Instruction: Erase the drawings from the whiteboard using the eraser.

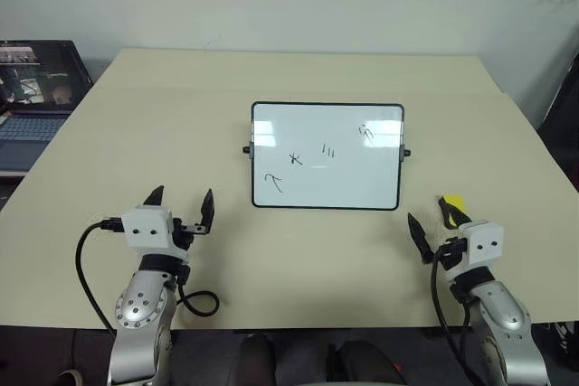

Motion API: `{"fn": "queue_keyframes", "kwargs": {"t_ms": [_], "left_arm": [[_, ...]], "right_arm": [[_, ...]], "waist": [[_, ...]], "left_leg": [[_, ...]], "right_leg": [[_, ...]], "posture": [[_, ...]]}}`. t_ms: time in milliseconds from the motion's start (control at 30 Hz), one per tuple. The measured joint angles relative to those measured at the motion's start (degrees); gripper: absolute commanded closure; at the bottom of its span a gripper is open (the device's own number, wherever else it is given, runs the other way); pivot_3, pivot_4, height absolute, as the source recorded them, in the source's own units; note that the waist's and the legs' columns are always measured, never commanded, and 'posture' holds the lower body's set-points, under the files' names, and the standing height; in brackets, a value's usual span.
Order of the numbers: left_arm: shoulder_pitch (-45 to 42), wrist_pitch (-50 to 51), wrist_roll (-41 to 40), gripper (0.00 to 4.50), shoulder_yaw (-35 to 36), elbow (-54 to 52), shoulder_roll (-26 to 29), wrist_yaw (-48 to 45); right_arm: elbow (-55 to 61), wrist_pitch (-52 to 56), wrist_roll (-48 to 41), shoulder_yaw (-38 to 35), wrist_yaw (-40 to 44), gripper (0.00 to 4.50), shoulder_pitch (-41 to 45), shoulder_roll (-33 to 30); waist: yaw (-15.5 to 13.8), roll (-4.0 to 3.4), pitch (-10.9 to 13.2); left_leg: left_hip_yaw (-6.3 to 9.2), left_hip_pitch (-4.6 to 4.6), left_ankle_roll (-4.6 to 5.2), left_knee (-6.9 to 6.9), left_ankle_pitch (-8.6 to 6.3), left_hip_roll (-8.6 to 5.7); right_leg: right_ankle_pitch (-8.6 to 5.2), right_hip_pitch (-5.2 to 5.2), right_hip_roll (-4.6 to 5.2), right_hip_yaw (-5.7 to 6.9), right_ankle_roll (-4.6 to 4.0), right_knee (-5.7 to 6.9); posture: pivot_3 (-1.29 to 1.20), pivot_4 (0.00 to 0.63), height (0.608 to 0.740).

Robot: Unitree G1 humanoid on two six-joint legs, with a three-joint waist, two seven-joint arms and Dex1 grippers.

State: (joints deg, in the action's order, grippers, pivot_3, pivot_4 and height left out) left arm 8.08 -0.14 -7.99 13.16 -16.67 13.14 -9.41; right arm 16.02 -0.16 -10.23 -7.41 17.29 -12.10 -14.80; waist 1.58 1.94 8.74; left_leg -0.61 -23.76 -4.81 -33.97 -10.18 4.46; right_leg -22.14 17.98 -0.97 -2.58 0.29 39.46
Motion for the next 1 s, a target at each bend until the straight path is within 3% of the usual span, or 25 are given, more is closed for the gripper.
{"fn": "queue_keyframes", "kwargs": {"t_ms": [367, 533, 800, 1000], "left_arm": [[-0.2, -0.2, 1.3, 0.00, -0.1, -1.6, -2.1, 2.4], [0.4, 3.1, -3.6, 0.00, -0.4, -5.1, -1.6, -1.3], [-4.4, 9.5, -10.8, 0.00, -1.5, -8.4, 9.4, -13.2], [-13.3, 18.3, -19.2, 0.00, -6.2, -8.9, 18.1, -25.7]], "right_arm": [[0.4, 0.7, 0.1, 1.3, 0.8, 0.23, 1.6, -0.3], [0.1, 0.7, 0.4, 1.9, 1.4, 0.23, 3.1, -0.8], [-1.2, 5.0, -0.2, 1.6, -0.2, 0.23, 9.2, -0.5], [5.8, 20.1, -2.9, -1.6, -4.8, 0.23, 10.3, -1.2]], "waist": [[0.0, -0.03, 0.0], [0.0, -0.03, 0.0], [-0.4, -0.14, 0.1], [-0.2, -0.25, 0.2]], "left_leg": [[-0.01, -0.04, 0.00, 0.01, 0.00, 0.00], [-0.02, -0.05, 0.00, 0.01, 0.00, 0.00], [0.04, -0.10, 0.00, 0.03, 0.00, -0.02], [-0.02, -0.12, -0.01, 0.03, 0.00, -0.01]], "right_leg": [[0.02, 0.01, 0.00, -0.01, -0.03, -0.09], [0.01, 0.00, 0.00, -0.01, -0.01, -0.11], [0.03, 0.03, -0.05, 0.05, -0.05, -0.12], [0.05, 0.05, -0.03, 0.00, -0.05, -0.15]], "posture": [[0.00, 0.150, 0.740], [0.00, 0.150, 0.740], [0.00, 0.150, 0.740], [0.00, 0.150, 0.740]]}}
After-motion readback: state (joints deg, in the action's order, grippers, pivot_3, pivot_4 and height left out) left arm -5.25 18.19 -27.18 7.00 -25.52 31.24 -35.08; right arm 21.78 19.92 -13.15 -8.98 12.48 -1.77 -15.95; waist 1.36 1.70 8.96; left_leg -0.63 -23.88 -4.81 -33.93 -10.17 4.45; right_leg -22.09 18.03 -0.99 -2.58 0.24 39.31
